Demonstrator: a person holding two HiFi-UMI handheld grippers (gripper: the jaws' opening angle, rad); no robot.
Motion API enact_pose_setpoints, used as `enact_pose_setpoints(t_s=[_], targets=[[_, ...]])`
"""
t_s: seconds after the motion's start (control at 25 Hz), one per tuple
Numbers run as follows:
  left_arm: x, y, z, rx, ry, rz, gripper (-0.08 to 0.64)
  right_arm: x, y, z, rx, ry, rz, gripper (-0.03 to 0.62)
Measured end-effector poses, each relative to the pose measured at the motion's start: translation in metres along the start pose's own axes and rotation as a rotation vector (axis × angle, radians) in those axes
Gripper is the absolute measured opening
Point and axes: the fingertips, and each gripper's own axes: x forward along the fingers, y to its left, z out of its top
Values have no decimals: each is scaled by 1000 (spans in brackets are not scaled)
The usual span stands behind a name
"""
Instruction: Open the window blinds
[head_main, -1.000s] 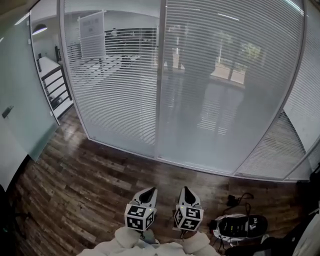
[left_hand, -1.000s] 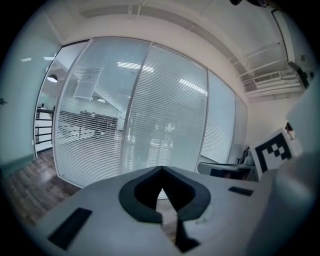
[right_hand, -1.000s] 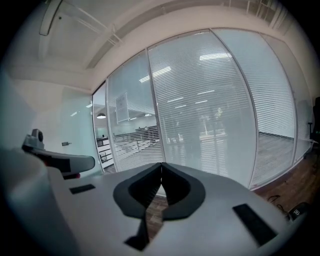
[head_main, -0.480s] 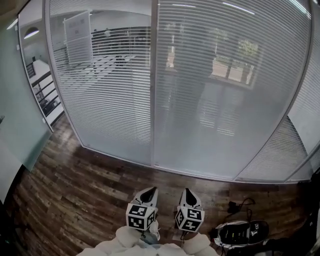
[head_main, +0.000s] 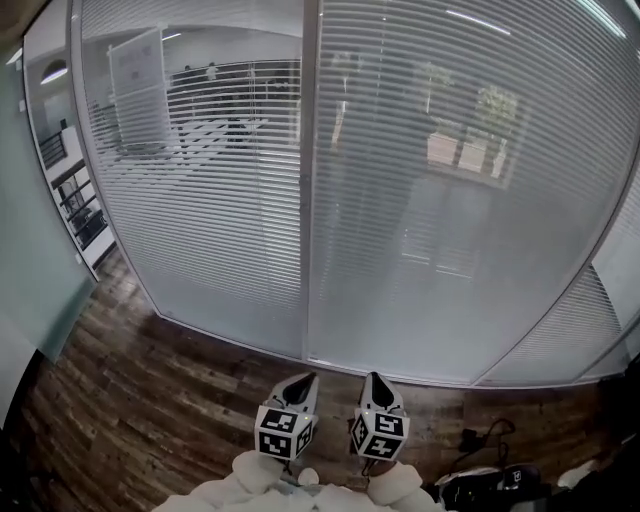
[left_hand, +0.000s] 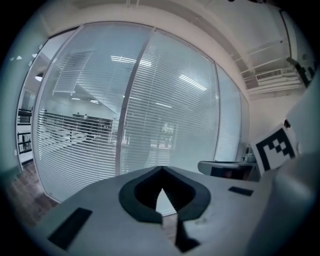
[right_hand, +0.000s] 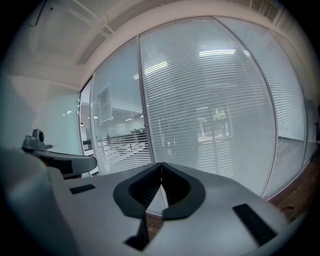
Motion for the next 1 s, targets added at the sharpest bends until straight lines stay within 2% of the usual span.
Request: enact_pose_setpoints(t_s=[0.28, 0.48, 0.64, 1.0], targets=[[62, 50, 13, -15, 26, -6, 0, 70, -1, 6, -8, 32, -12, 14], [104, 63, 19, -40, 35, -7, 0, 112, -21, 11, -13, 65, -26, 14], [140, 78, 28, -51, 39, 8, 0, 151, -28, 30, -28, 43, -7, 14], [239, 76, 77, -44, 12, 40, 0, 226, -89, 76, -35, 22, 32, 12]])
